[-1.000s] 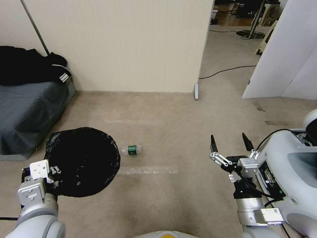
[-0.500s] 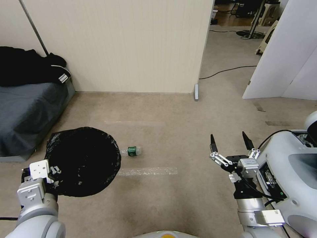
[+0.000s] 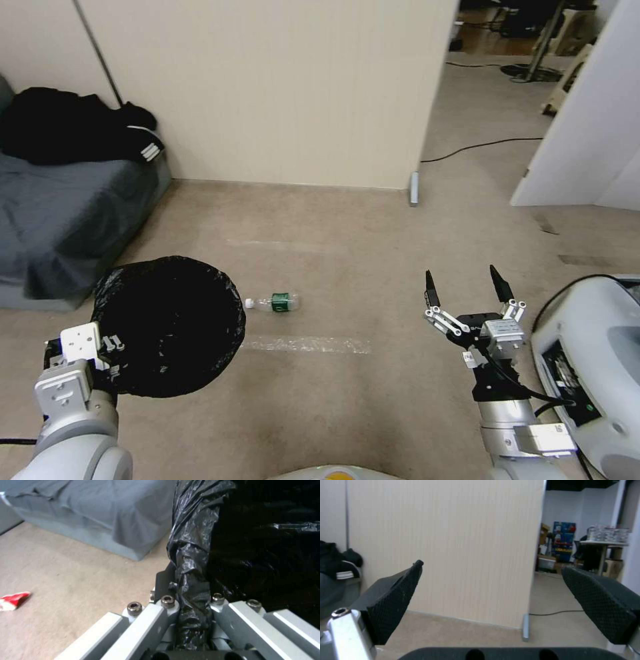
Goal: Pick up the trash bin, then pick up the garbage from the floor and place it into the trash bin.
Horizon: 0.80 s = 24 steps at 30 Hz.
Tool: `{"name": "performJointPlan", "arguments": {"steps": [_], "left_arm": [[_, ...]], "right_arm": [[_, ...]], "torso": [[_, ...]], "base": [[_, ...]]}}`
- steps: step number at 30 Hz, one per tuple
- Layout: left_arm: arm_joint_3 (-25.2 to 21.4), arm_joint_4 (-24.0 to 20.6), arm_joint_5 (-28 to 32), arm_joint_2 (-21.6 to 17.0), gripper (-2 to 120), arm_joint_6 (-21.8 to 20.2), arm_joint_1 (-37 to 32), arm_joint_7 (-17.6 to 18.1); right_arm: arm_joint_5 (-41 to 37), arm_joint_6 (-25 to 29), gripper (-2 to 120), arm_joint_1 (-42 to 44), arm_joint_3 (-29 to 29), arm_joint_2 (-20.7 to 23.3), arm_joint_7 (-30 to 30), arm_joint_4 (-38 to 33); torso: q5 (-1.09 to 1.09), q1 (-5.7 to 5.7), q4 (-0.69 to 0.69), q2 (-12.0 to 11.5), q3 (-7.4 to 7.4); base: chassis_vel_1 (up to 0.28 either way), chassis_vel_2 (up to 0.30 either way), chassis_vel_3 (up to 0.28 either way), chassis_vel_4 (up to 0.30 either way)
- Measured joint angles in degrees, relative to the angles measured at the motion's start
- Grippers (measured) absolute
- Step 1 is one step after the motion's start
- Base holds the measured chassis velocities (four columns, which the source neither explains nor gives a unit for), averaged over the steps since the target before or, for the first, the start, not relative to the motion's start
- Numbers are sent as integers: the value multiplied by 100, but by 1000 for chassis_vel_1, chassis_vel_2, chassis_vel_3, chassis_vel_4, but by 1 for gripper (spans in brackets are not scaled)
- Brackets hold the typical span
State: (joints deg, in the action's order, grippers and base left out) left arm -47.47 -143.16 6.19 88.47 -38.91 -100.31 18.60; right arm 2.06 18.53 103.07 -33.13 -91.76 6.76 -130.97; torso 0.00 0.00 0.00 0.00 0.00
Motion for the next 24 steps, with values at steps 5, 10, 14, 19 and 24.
{"name": "performJointPlan", "arguments": {"steps": [5,10,14,19,24], "left_arm": [[10,-3,1,4,1,1,-7,-8],[26,-4,0,8,1,2,-12,-12],[45,-3,-2,11,1,11,-11,-15],[90,0,-26,24,1,35,2,-15],[108,9,-33,32,1,41,14,-30]], "right_arm": [[0,23,100,-7,-8,-7,5,8],[0,27,100,-7,-8,-9,11,8],[0,29,100,-11,-10,-8,14,9],[2,29,100,-33,-11,-12,22,29],[3,26,100,-59,-17,-10,38,41]], "torso": [[0,0,0,0,0],[0,0,2,0,0],[0,0,1,0,0],[0,0,1,0,0],[0,0,-2,0,0]], "base": [[90,79,98,92],[110,122,123,116],[105,120,103,78],[73,69,62,67],[0,0,0,0]]}}
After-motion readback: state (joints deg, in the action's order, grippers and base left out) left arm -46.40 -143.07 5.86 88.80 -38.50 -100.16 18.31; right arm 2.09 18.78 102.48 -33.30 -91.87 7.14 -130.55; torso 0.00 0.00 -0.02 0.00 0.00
